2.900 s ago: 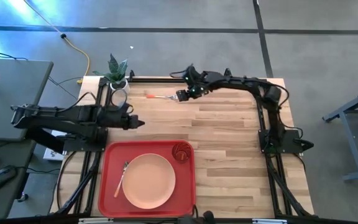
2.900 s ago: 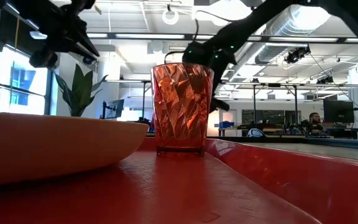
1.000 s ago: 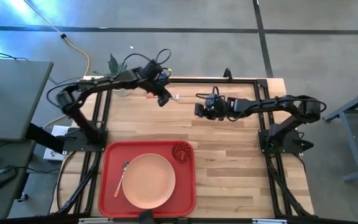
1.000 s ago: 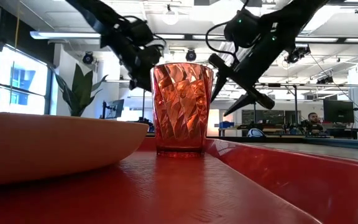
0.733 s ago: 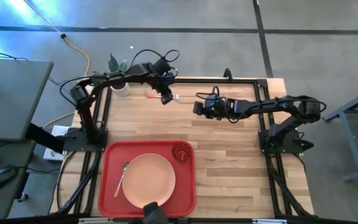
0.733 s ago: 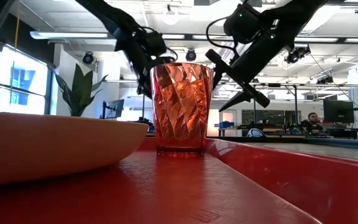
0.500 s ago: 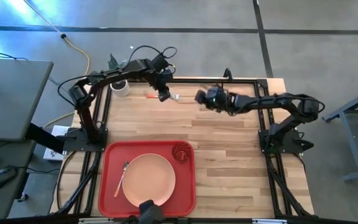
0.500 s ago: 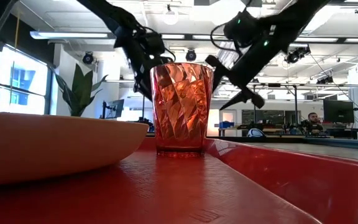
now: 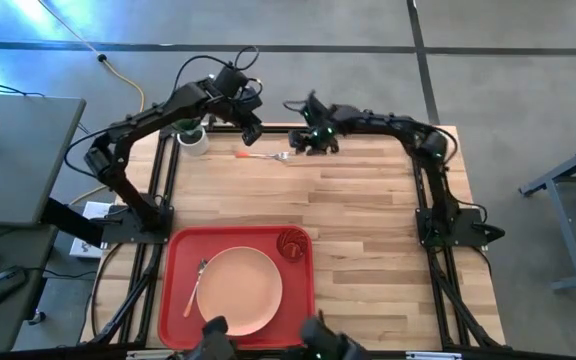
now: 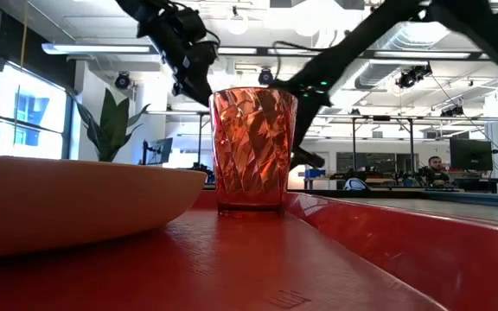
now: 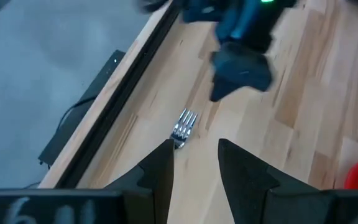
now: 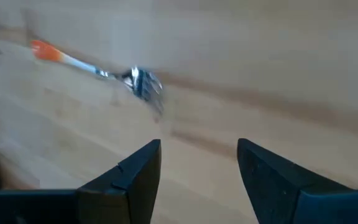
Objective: Pick and place plate/cup/fork/spoon on tray
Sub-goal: Put the orange fork on the red tray to the left of the orange spoon
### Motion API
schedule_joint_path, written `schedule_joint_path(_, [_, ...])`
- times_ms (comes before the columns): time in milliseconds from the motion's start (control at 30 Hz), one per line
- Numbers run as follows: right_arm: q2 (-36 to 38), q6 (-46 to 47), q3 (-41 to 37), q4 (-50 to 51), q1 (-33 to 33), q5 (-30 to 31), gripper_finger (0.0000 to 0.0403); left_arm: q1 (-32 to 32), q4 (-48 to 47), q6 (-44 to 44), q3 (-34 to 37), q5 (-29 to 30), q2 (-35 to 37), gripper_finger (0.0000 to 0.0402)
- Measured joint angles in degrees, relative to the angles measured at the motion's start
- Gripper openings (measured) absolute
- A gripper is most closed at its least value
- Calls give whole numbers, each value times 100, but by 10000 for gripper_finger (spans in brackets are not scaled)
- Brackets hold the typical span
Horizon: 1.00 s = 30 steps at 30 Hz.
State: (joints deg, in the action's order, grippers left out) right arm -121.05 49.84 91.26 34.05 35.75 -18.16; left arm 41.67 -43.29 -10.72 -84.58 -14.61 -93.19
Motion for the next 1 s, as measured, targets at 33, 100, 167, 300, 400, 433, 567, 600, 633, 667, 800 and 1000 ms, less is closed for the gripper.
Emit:
schedule_joint_path(33, [-190,-235,376,291,46,-81,196,-4,3,4,0,0,33,113])
schedule_joint_path(100, [-587,-710,1092,815,144,-346,183,-15,-20,56,0,-1,63,113])
schedule_joint_path(167, [-995,-1162,1740,1395,229,-622,168,-45,-25,117,2,-1,64,113])
schedule_joint_path(300, [-1828,-1860,2962,2440,364,-1202,141,-63,-76,109,7,0,64,113])
schedule_joint_path(400, [-2352,-2087,3762,3029,377,-1403,127,-63,-117,98,7,0,64,113])
schedule_joint_path(433, [-2485,-2129,4007,3145,380,-1400,123,-63,-124,73,7,0,64,113])
schedule_joint_path(567, [-2674,-1976,4222,3009,345,-1462,118,-61,-211,59,7,4,64,113])
schedule_joint_path(600, [-2669,-1881,4111,2977,344,-1495,118,-61,-219,59,7,4,64,113])
schedule_joint_path(633, [-2667,-1850,4039,2991,340,-1492,118,-61,-218,59,7,6,64,113])
schedule_joint_path(667, [-2667,-1847,3993,3005,338,-1497,118,-61,-220,59,9,5,64,113])
schedule_joint_path(800, [-2654,-1910,3874,3031,343,-1501,118,-61,-218,58,9,7,64,113])
schedule_joint_path(1000, [-2650,-1936,3885,2788,314,-1539,118,-61,-218,54,9,15,64,113])
